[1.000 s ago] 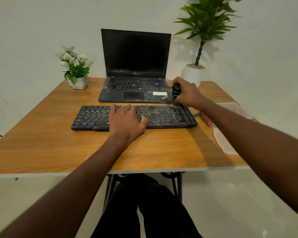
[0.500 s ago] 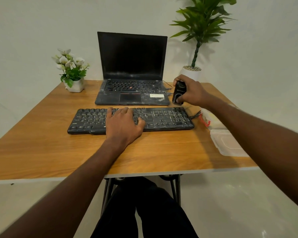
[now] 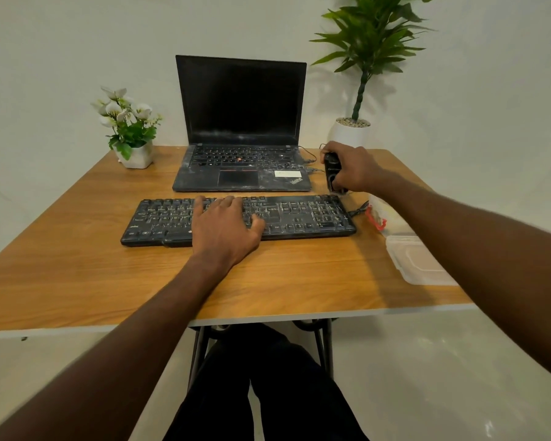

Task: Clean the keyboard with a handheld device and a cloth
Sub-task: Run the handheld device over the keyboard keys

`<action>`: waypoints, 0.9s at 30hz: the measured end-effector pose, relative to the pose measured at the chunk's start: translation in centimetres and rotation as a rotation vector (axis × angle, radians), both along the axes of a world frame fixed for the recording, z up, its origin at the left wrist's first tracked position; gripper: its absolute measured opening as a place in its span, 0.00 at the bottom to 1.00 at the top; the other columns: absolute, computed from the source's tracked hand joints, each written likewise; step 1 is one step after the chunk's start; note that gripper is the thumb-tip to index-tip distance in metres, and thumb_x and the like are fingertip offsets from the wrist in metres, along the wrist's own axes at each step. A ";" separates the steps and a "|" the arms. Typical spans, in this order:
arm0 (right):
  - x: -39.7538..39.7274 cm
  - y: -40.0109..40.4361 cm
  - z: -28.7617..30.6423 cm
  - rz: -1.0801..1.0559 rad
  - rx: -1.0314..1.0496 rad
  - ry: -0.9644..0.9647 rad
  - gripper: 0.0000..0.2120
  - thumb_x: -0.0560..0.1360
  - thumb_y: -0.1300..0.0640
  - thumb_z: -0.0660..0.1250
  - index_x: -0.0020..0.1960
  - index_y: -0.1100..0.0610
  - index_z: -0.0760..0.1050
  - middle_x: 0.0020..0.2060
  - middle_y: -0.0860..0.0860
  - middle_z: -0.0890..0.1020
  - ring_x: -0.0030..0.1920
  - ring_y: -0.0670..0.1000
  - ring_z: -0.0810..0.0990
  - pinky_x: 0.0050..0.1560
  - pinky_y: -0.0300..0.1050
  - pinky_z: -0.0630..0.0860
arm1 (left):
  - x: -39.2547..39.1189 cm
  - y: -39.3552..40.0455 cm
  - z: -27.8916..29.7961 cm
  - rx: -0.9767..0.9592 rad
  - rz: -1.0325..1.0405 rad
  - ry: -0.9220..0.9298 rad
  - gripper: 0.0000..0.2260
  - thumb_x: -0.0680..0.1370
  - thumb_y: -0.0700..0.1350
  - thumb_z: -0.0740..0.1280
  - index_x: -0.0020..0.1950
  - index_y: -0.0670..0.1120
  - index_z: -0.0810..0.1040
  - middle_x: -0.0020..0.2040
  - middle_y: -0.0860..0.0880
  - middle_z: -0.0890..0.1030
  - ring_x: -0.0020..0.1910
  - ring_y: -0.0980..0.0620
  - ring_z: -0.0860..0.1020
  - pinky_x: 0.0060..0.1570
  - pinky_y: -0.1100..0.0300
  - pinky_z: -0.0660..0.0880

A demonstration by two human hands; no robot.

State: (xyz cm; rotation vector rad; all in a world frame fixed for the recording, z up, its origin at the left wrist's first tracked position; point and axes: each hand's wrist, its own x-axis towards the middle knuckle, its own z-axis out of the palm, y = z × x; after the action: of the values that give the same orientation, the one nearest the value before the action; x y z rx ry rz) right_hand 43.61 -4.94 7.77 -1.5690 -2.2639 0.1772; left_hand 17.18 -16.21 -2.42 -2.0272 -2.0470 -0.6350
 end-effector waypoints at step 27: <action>-2.0 0.1 0.3 0.119 -0.120 -0.001 0.34 0.68 0.68 0.77 0.69 0.52 0.69 0.58 0.54 0.77 0.59 0.58 0.77 0.49 0.47 0.74 | 0.0 -0.1 0.1 -0.015 0.002 0.015 0.31 0.80 0.63 0.54 0.68 0.43 0.81 0.65 0.45 0.84 0.67 0.46 0.80 0.80 0.38 0.54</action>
State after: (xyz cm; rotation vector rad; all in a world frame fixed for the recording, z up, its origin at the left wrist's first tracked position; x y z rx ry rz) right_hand 41.59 -4.82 8.04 -1.4920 -2.3885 0.3506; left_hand 17.21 -16.34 -2.28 -2.0314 -2.0510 -0.6036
